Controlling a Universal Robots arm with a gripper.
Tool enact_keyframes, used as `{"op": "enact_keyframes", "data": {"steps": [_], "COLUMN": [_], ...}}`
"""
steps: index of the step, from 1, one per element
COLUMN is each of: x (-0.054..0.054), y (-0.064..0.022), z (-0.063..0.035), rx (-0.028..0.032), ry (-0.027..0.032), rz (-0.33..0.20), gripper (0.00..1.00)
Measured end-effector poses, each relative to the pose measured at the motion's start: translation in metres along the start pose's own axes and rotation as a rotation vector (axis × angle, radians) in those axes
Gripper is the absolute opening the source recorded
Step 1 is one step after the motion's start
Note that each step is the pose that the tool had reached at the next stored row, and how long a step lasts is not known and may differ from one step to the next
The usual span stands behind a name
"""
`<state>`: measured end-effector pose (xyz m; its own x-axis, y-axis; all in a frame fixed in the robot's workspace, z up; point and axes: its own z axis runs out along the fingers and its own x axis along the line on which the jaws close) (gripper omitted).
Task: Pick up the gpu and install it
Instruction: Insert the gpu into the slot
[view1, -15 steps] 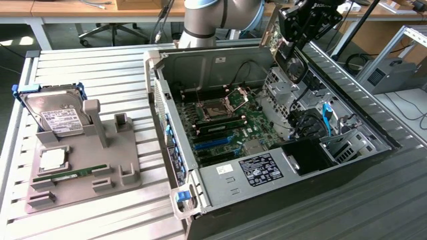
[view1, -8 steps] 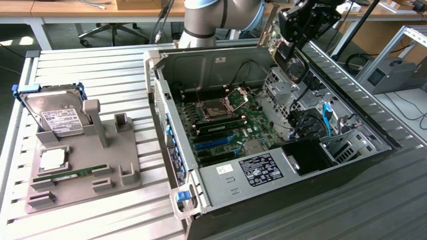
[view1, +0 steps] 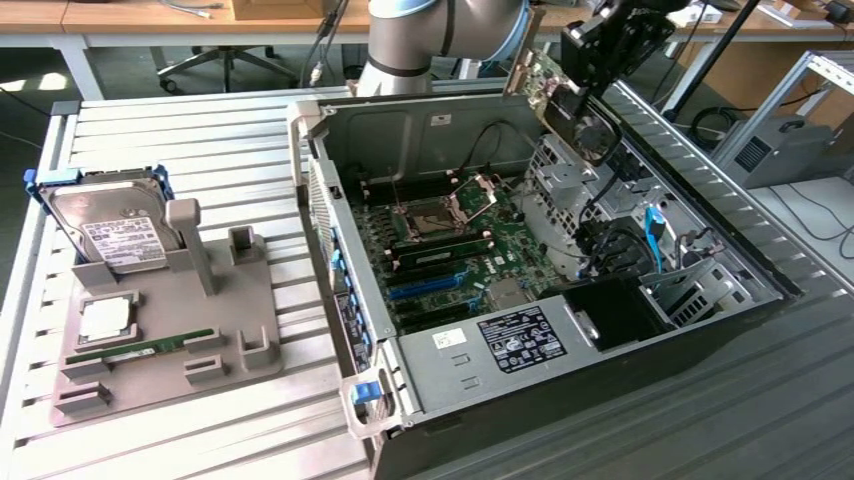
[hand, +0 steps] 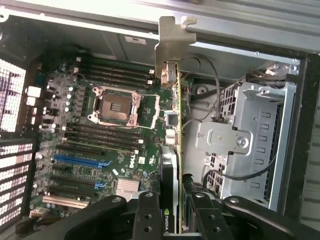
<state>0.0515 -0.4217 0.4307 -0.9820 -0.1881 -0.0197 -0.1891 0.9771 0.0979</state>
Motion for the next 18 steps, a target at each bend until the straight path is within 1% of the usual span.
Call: {"op": "enact_keyframes", "data": {"steps": [4, 7, 18], "x": [0.0000, 0.0000, 0.0000], "y": [0.0000, 0.0000, -0.0001], "z": [0.0001, 0.0003, 0.0005], "rx": [-0.0014, -0.0028, -0.0072], "ry": [0.0069, 0.0136, 0.0349], "rz": [-0.071, -0.139, -0.355], "gripper": [0.27, 0.27, 0.27]}}
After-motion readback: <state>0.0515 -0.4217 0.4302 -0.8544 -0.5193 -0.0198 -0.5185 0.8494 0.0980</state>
